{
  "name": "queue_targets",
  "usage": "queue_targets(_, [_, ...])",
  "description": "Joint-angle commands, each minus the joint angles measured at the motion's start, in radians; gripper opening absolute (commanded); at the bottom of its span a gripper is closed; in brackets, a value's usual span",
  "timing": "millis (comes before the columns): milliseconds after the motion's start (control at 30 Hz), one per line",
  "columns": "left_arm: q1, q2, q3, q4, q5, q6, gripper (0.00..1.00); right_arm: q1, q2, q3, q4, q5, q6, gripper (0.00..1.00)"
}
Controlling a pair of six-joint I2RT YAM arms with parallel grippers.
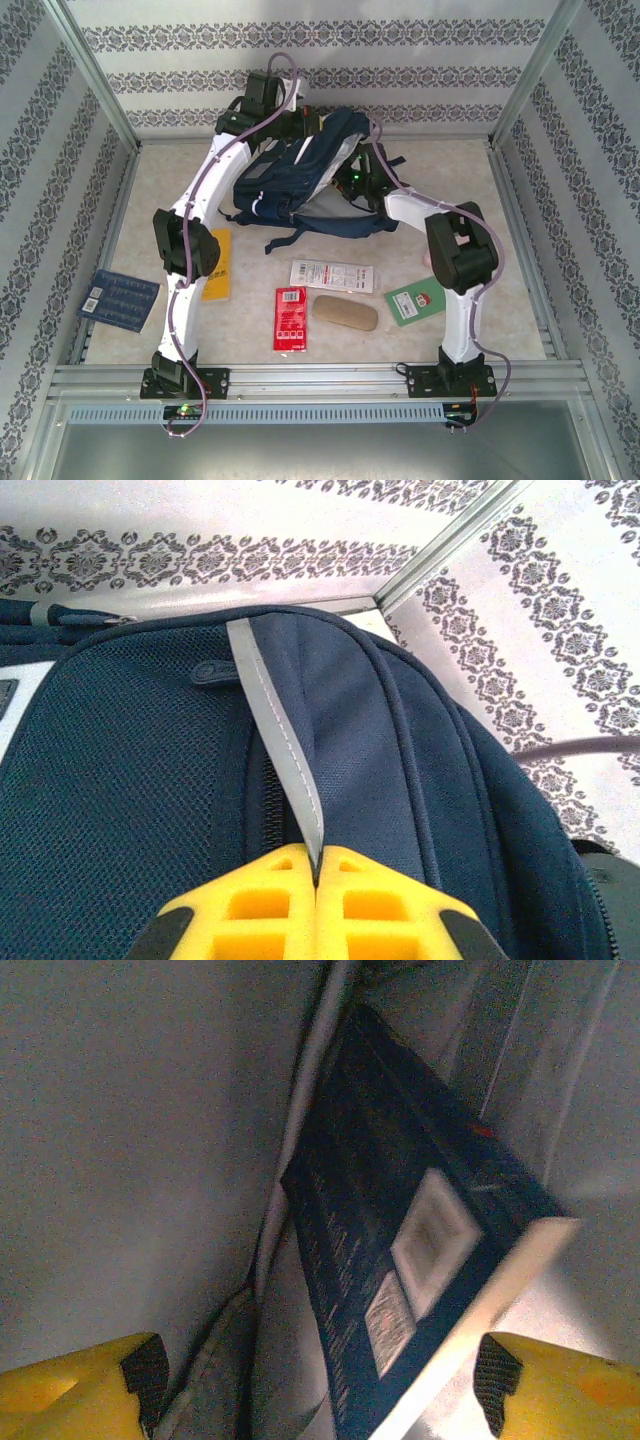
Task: Pack the student bag
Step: Place the book in the student bag, then close the student bag at the top-center of the table.
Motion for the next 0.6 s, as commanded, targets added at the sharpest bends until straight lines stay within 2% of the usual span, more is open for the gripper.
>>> queue_targets(0, [0.029, 0.007, 0.061, 0.075, -0.005, 0.030, 0.00, -0.014, -0.113, -0.080, -0.047, 0.040, -0.098, 0.81])
queue_targets(167, [0.019, 0.038, 0.047, 0.108, 0.008, -0.010, 0.00, -0.027, -0.269, -0.197, -0.142, 0.157, -0.139, 0.79])
queue_targets(367, [-0.016, 0.059, 0.041, 0.091, 0.013, -0.012, 0.02, -0.041, -0.492, -0.343, -0.314, 0.382, -0.170, 0.76])
queue_targets(467, [-0.024, 0.049, 0.053, 0.053, 0.011, -0.010, 0.26, -0.041, -0.584, -0.377, -0.380, 0.449, -0.210, 0.76])
queue_targets(533, [-0.024, 0.017, 0.051, 0.027, 0.009, -0.018, 0.45, -0.041, -0.636, -0.384, -0.416, 0.473, -0.256, 0.76])
queue_targets(567, [-0.024, -0.005, 0.044, 0.011, 0.005, -0.014, 0.49, -0.039, -0.656, -0.381, -0.428, 0.477, -0.286, 0.76])
